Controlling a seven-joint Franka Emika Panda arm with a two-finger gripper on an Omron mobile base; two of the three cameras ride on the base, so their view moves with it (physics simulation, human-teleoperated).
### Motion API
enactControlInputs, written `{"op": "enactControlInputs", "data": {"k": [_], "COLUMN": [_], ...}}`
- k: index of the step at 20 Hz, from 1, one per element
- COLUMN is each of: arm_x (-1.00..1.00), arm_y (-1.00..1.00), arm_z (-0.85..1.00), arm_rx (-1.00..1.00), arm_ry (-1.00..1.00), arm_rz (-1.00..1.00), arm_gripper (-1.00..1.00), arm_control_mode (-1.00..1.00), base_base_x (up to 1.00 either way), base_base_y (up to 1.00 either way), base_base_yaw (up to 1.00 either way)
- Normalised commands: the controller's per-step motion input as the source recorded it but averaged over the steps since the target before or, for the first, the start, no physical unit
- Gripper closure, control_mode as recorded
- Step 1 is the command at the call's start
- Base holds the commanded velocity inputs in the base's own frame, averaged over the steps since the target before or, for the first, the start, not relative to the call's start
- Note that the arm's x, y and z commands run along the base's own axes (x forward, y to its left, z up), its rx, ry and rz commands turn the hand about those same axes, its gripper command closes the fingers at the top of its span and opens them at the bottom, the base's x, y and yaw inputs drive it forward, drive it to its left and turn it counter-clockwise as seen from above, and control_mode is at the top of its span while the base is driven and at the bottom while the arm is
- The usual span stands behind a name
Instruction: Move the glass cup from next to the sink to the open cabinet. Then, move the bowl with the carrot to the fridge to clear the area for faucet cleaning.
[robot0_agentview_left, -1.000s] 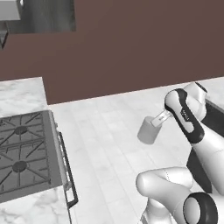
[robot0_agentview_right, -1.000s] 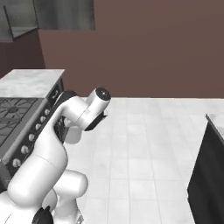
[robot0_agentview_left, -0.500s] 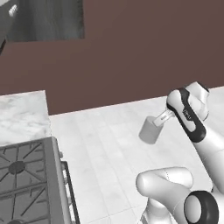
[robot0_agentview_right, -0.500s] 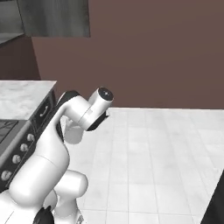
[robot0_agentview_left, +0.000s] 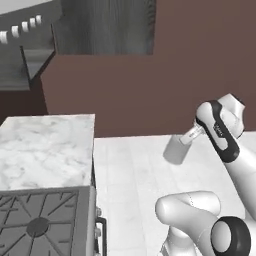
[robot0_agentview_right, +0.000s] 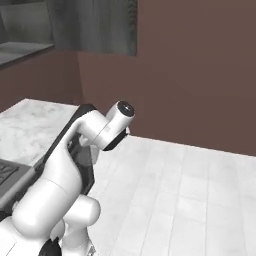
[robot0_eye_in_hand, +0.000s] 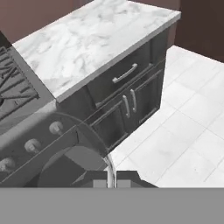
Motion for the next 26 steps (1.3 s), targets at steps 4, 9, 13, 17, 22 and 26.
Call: {"op": "enactControlInputs", "data": {"k": [4, 9, 13, 17, 22, 26], "arm_x": [0.00, 0.00, 0.00, 0.00, 0.00, 0.00], "arm_y": [0.00, 0.00, 0.00, 0.00, 0.00, 0.00], "arm_z": [0.00, 0.00, 0.00, 0.00, 0.00, 0.00], "arm_rx": [0.00, 0.00, 0.00, 0.00, 0.00, 0.00], "arm_ry": [0.00, 0.00, 0.00, 0.00, 0.00, 0.00], "arm_rz": [0.00, 0.00, 0.00, 0.00, 0.00, 0.00], "arm_gripper": [1.00, 1.00, 1.00, 1.00, 1.00, 1.00], "arm_control_mode": [1.00, 1.00, 1.00, 1.00, 1.00, 1.00], "base_base_x": [1.00, 0.93, 0.77, 0.67, 0.63, 0.64], "base_base_y": [-0.26, -0.25, -0.19, -0.06, -0.18, -0.24], "base_base_yaw": [0.58, 0.64, 0.71, 0.64, 0.57, 0.46]}}
